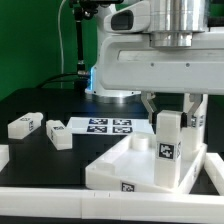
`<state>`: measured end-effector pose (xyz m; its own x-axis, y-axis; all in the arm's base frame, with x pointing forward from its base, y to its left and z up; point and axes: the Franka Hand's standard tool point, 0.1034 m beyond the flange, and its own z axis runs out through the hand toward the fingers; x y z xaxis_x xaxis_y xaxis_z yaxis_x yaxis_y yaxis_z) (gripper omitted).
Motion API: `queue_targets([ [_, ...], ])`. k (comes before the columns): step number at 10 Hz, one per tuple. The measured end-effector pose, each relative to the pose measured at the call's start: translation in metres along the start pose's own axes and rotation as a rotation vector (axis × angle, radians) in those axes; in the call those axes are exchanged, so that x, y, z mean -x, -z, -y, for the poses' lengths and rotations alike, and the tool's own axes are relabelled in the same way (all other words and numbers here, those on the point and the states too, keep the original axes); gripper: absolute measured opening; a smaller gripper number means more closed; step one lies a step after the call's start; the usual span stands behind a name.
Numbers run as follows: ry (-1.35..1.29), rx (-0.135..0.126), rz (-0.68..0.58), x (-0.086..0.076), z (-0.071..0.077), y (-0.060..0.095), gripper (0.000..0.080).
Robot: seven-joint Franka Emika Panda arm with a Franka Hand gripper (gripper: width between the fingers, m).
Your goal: Assemble desk
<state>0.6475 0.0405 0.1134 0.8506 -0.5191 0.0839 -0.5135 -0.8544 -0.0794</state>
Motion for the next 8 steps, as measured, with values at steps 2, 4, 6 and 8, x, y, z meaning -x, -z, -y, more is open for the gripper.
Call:
queue_targets([
  [2,-0.104,0.000,-0.001,0.0002,0.0005,0.0002,0.0290],
  [4,-0.122,0.001,-0.002,-0.0003,-0.0002,0.0002,0.0304],
  [6,-0.122,0.001,-0.001,0.0001,0.0000,0.0000,0.0512],
  [8,-0.075,0.001,-0.001,0.0002,-0.0001,-0.0002,0.0620],
])
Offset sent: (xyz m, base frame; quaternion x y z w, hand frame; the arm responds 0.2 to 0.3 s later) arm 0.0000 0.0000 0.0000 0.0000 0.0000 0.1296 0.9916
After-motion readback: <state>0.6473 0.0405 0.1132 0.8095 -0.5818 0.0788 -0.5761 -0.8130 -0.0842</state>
